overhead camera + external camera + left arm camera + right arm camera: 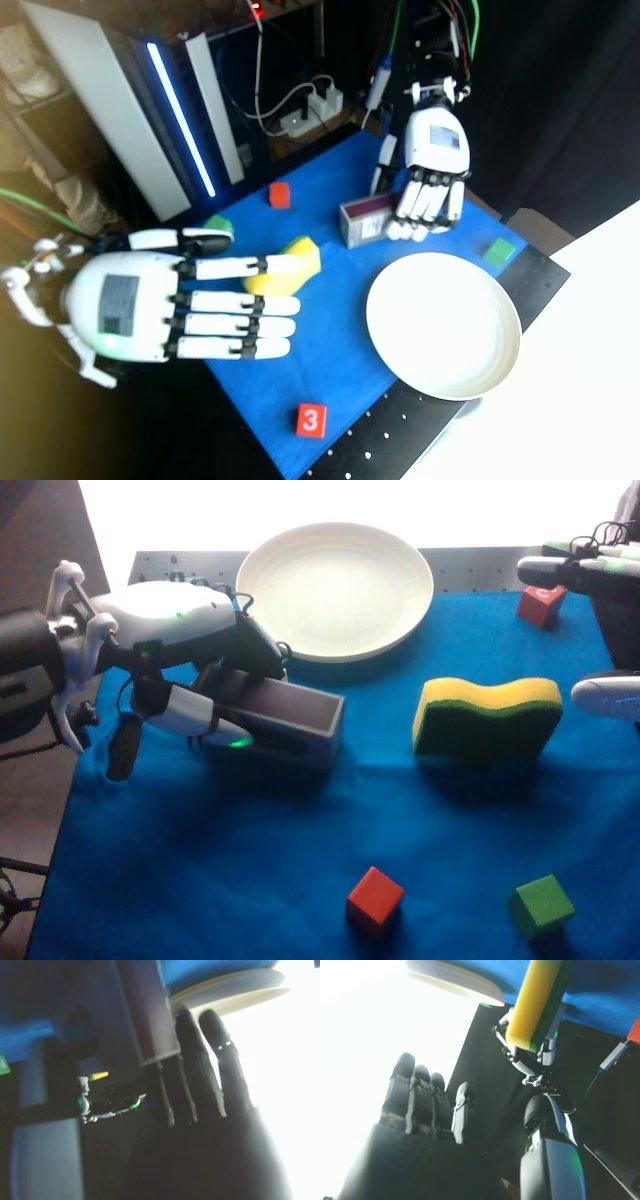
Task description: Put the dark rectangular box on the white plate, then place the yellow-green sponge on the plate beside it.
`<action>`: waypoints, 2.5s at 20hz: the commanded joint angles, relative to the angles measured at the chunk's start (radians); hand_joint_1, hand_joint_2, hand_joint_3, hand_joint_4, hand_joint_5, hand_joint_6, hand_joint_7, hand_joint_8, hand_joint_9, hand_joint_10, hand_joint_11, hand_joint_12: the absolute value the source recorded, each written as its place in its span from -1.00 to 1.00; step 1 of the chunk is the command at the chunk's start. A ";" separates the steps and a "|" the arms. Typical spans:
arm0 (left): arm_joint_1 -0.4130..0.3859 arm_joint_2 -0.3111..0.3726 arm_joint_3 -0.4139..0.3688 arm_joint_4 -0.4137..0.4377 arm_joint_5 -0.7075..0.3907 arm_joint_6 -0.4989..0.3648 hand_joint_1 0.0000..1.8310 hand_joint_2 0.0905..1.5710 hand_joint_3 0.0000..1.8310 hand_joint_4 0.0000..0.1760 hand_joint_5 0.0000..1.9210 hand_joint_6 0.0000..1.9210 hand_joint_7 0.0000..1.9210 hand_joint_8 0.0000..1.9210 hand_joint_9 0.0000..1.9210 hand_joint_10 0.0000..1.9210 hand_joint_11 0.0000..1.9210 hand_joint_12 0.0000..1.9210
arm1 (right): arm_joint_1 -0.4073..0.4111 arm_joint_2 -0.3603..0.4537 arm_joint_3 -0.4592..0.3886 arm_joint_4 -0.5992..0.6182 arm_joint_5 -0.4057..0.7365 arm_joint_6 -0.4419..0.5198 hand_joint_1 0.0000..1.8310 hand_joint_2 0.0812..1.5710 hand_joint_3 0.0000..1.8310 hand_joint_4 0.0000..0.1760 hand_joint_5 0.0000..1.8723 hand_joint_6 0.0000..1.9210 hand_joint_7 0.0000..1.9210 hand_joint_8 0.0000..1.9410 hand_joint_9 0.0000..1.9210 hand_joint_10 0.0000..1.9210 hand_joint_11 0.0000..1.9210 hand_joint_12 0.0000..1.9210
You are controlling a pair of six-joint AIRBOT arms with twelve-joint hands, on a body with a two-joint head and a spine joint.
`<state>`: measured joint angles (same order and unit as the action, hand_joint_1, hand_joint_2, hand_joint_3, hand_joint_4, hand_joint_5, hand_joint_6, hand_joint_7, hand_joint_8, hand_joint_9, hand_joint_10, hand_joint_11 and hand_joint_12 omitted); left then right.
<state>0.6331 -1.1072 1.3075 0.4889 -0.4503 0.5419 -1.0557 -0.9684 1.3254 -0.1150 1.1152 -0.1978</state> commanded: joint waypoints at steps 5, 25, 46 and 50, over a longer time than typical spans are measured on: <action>-0.065 0.019 0.000 -0.125 -0.181 0.081 0.36 0.37 -1.00 -1.00 -0.01 -0.01 0.08 0.05 0.02 -0.03 -0.19 0.44 | 0.015 -0.003 0.002 0.039 0.114 0.013 -0.38 0.38 -0.99 0.73 -0.74 -1.00 -0.88 -0.99 -0.87 -0.99 -0.90 -0.72; -0.324 -0.410 0.505 -0.470 0.142 0.443 0.34 0.40 -1.00 -1.00 -0.04 0.02 0.03 0.14 -0.01 -0.06 -0.23 0.51 | 0.028 -0.062 0.047 0.041 0.114 0.013 -0.35 0.45 -1.00 0.62 -0.76 -1.00 -0.90 -1.00 -0.90 -1.00 -0.92 -0.60; -0.107 -0.049 0.045 -0.631 -0.204 0.620 -0.24 0.22 -1.00 0.72 -0.73 -1.00 -0.67 -1.00 -0.74 -1.00 -1.00 -0.53 | 0.063 -0.089 0.037 -0.014 0.114 0.029 -0.22 0.34 -1.00 0.47 -0.67 -1.00 -0.77 -1.00 -0.83 -1.00 -1.00 -0.51; 0.067 0.111 -0.149 -0.663 -0.386 0.620 -0.12 0.14 -1.00 0.80 -0.94 -1.00 -0.99 -1.00 -1.00 -1.00 -1.00 -1.00 | 0.086 -0.091 0.038 -0.060 0.045 0.029 -0.18 0.32 -1.00 -0.23 -0.69 -1.00 -0.75 -1.00 -0.83 -1.00 -1.00 -0.52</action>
<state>0.7227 -0.9867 1.1446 -0.1768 -0.6880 1.1614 -0.9810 -1.0588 1.3624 -0.2089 1.0664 -0.1783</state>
